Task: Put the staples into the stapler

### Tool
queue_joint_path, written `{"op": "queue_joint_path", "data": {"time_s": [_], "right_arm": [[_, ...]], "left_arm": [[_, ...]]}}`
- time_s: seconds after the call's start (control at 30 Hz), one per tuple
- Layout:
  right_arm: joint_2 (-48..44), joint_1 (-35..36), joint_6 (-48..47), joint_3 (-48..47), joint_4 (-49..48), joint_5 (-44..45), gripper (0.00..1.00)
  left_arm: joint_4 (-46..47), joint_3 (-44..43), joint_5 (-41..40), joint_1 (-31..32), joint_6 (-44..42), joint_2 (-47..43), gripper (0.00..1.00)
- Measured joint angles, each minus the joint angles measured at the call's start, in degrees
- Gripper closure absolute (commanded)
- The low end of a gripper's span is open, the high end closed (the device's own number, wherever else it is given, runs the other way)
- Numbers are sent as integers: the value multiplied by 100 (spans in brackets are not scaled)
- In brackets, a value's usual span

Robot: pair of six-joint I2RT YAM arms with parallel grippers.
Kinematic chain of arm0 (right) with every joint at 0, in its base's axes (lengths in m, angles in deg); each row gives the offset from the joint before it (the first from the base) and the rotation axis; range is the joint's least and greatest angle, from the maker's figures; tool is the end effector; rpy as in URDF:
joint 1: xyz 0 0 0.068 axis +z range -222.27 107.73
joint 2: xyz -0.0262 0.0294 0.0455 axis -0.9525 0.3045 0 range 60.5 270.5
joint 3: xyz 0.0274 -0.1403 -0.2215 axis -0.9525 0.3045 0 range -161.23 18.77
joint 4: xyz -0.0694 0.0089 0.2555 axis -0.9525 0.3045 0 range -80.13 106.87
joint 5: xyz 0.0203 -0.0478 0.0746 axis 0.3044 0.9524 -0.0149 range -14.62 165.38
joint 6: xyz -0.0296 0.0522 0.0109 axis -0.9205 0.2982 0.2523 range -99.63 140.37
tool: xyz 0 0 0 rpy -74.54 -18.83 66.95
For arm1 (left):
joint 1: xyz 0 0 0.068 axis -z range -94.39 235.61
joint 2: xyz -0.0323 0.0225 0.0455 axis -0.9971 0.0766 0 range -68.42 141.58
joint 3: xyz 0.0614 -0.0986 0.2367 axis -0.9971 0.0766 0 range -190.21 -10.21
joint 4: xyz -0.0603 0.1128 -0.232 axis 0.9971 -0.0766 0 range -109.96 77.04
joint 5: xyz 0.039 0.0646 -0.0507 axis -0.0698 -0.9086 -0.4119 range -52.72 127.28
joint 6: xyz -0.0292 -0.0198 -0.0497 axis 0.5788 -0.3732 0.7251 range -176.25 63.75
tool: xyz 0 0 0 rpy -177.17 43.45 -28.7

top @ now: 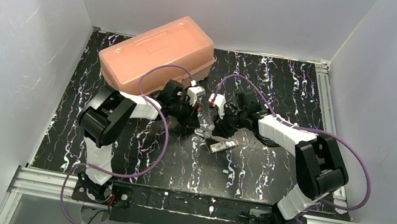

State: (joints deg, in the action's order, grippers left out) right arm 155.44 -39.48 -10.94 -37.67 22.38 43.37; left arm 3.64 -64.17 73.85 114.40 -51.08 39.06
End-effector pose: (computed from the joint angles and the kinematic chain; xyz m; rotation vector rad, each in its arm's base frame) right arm 0.2767 0.2070 0.1716 -1.4706 1.8926 0.6950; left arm 0.3208 -0.2073 0.1256 0.8161 2.1062 -1.0294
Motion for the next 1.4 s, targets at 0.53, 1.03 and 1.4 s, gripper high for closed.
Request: {"op": "queue_joint_path", "data": {"time_s": [0.53, 1.03, 1.4], "right_arm": [[304, 293, 262, 31, -592, 212, 34], [651, 328, 66, 42, -745, 321, 38], [754, 339, -63, 17, -828, 251, 81]], "left_arm": [[-7, 2, 37, 4, 44, 9, 100], [-7, 2, 48, 4, 42, 9, 100], [-55, 2, 146, -7, 42, 11, 96]]}}
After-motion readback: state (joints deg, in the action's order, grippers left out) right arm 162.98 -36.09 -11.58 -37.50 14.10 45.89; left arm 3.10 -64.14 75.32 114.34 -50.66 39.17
